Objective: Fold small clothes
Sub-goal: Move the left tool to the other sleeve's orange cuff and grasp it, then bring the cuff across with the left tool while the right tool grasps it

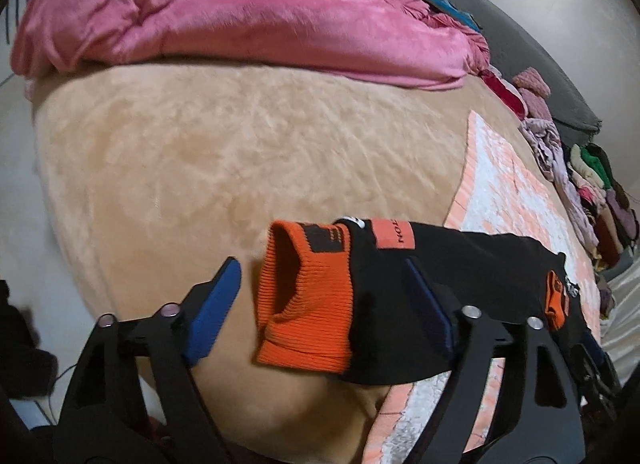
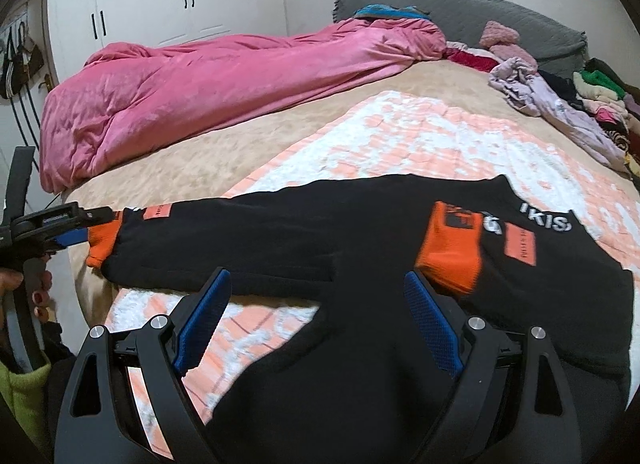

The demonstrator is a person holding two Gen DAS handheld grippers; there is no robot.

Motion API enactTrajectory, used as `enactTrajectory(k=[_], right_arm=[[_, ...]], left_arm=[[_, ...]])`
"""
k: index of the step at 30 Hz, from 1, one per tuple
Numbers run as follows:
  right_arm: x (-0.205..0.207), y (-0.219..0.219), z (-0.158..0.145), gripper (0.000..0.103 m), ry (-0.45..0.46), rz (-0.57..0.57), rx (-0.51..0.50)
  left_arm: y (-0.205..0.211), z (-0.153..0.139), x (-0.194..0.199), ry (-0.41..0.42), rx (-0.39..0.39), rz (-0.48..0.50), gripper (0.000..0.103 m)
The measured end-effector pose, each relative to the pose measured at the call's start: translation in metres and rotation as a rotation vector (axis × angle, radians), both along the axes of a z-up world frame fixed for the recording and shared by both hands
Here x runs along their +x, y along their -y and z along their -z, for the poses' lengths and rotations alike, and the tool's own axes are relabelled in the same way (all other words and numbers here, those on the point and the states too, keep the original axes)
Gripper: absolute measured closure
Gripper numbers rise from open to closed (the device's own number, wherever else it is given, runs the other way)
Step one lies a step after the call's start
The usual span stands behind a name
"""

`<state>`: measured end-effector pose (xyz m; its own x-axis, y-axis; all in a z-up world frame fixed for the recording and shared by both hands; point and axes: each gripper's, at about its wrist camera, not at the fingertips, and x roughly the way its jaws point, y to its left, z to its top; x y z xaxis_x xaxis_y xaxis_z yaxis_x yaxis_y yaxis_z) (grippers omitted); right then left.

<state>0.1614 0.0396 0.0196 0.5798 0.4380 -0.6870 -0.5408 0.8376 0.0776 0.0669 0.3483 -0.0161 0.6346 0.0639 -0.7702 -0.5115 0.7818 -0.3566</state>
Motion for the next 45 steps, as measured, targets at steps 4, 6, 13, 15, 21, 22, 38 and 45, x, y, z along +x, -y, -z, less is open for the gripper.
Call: enactTrajectory(k=[4,6,13,15,21,22,38,45], right_arm=[[0.000,-0.005,0.006,0.016,-0.013,-0.003,0.012],[-0.001,-0.002,0.009,0.016,-0.021,0.004,0.018],[0.000,0.039,0.013,0.016,-0.044,0.087,0.071],[0.000,0.058,0.012,0.016,-0.049,0.120,0.089],[-0.006,0.120,0.004,0.016,-0.025,0.222,0.147],[-0.008,0.132,0.003,0.016,-0.017,0.243,0.148],[-0.029,0.238,0.016,0.016,-0.019,0.417,0.187],[-0.033,0.259,0.016,0.016,-0.013,0.459,0.207]], left_arm=[[-0.002,0.008,0.006,-0.011,-0.042,0.020,0.077],[0.001,0.005,0.006,0.006,-0.029,0.029,0.092],[0.040,-0.037,0.002,0.157,0.083,0.120,0.099],[0.057,-0.049,0.001,0.184,0.108,0.157,0.099],[0.105,-0.066,0.010,0.209,0.148,0.254,0.099],[0.112,-0.068,0.012,0.211,0.145,0.268,0.099],[0.248,-0.065,0.045,0.168,0.175,0.556,0.099],[0.304,-0.055,0.068,0.142,0.167,0.675,0.099]])
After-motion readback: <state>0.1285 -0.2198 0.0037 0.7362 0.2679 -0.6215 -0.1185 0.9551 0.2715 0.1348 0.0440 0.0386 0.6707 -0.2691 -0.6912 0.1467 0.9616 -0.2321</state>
